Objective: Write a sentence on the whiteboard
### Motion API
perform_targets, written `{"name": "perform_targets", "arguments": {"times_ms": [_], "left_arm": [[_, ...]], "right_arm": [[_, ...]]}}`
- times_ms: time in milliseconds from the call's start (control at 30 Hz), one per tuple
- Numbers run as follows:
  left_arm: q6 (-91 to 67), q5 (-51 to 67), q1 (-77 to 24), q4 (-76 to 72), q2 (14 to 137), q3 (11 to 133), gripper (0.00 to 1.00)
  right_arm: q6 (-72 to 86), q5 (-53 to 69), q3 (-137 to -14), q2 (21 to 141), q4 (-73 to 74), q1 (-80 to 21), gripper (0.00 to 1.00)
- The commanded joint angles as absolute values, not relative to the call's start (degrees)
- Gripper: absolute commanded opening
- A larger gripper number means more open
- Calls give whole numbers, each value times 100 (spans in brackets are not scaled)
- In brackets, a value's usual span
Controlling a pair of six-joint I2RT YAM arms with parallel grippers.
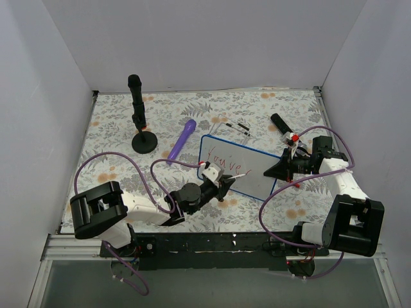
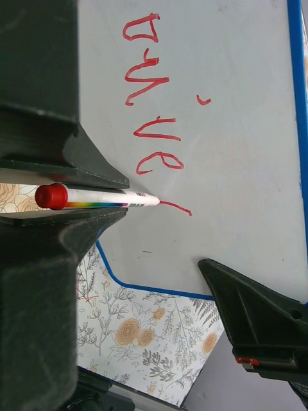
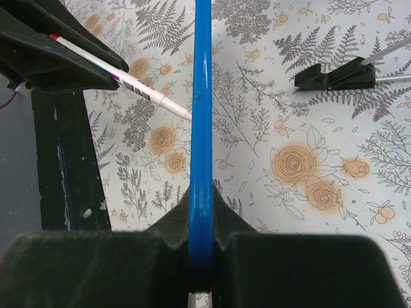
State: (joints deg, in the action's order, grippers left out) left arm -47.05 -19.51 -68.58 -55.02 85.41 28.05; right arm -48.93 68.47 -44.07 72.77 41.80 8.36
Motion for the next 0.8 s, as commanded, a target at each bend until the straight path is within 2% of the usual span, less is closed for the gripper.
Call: {"name": "perform_targets", "arguments": {"times_ms": [0,467,767], "left_arm": [[-4763,-2031,-6776,-5309,8402,2751,0],[-4834,-1661,-6776,-5449,8684,3155,0],[-4816,-1565,-6776,-5370,8166,3103,0]], "right_arm": [[-4957,7198,-4430,7146,4245,826,1],[-4975,7216,-4430,7146,4263,826,1],[-4983,7189,-4421,7154,4263,826,1]]}}
